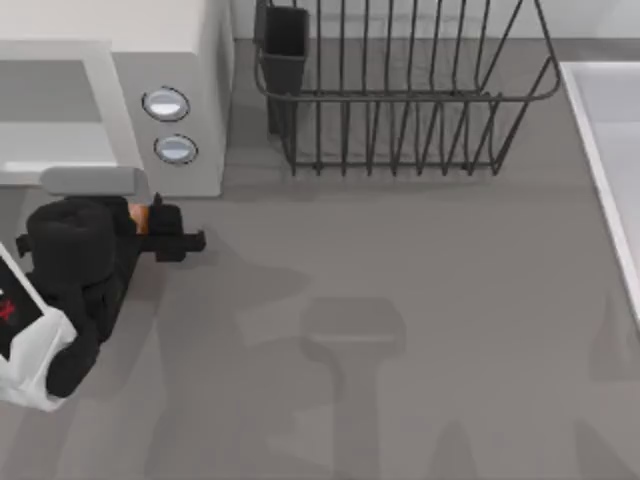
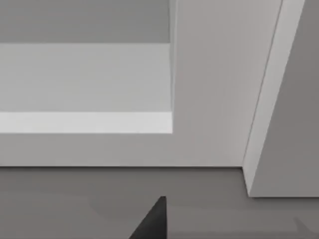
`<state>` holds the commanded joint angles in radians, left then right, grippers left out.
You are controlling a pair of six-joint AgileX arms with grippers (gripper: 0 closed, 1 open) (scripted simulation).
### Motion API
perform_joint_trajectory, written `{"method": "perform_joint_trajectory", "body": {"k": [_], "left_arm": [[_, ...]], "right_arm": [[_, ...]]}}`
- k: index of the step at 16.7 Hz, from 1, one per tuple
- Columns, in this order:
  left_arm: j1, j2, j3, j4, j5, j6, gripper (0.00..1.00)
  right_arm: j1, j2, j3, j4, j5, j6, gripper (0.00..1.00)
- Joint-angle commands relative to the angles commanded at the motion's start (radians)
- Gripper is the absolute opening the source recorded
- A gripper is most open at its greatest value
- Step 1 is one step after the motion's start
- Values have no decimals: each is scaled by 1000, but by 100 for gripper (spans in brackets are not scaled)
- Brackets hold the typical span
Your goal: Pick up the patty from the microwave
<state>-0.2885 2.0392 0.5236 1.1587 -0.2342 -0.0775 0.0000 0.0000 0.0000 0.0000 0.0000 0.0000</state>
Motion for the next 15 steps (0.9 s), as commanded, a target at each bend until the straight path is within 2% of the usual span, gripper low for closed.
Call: {"method": "perform_joint_trajectory", "body": {"k": [10, 15], "left_arm": [[0, 0, 0, 0, 0, 0, 98], [0, 0, 0, 0, 0, 0, 100]], "right_arm": [[0, 0, 0, 0, 0, 0, 100], [0, 0, 0, 0, 0, 0, 100]]}}
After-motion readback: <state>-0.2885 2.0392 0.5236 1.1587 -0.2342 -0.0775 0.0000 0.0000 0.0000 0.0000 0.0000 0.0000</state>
